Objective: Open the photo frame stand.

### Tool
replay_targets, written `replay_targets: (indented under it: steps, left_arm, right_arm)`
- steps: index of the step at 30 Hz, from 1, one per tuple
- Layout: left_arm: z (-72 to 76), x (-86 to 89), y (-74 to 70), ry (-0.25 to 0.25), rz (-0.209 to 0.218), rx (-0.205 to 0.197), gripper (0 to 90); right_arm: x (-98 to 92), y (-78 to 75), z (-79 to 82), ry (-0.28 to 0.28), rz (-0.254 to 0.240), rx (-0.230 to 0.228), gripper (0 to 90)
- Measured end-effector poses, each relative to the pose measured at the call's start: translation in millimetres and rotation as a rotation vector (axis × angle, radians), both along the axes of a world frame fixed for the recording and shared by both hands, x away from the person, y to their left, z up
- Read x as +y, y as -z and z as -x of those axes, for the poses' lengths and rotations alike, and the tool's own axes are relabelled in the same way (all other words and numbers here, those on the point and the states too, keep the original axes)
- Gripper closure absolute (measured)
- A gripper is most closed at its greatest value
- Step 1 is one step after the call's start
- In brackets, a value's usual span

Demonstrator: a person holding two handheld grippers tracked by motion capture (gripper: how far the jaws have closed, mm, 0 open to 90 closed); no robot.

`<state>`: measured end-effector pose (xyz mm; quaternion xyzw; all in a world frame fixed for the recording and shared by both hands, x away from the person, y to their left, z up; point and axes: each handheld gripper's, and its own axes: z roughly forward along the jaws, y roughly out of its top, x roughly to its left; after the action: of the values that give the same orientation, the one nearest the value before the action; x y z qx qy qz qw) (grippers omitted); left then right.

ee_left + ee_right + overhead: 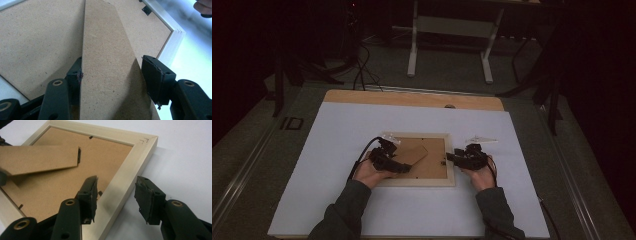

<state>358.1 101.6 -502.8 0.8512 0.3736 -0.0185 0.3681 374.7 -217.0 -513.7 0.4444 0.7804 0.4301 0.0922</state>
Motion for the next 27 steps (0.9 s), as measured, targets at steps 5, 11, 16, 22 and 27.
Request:
replay_targets:
  steps: [5,11,16,22,27]
  left_arm:
    - [3.2,-1.1,-2.0,0.001,-0.006,-0.027,42.5]
    - [6.7,-2.1,-3.7,0.005,-0.017,-0.060,42.4]
    - [9.9,-2.0,-3.5,0.004,-0.016,-0.082,42.4]
    - [15.3,-2.6,-5.1,0.008,-0.026,-0.125,42.4]
    - [19.6,-3.2,-5.3,0.005,-0.024,-0.155,42.3]
  right_arm:
    - [1.7,-3.0,-4.0,0.000,-0.010,-0.004,51.0]
    - [2.7,-4.2,-7.8,0.004,-0.012,-0.003,50.4]
    - [2.0,-2.2,-12.2,0.020,-0.029,0.005,50.1]
    - [5.4,-3.3,-15.3,0.017,-0.029,0.008,50.1]
    - [6.4,-6.2,-18.1,0.021,-0.037,0.009,49.1]
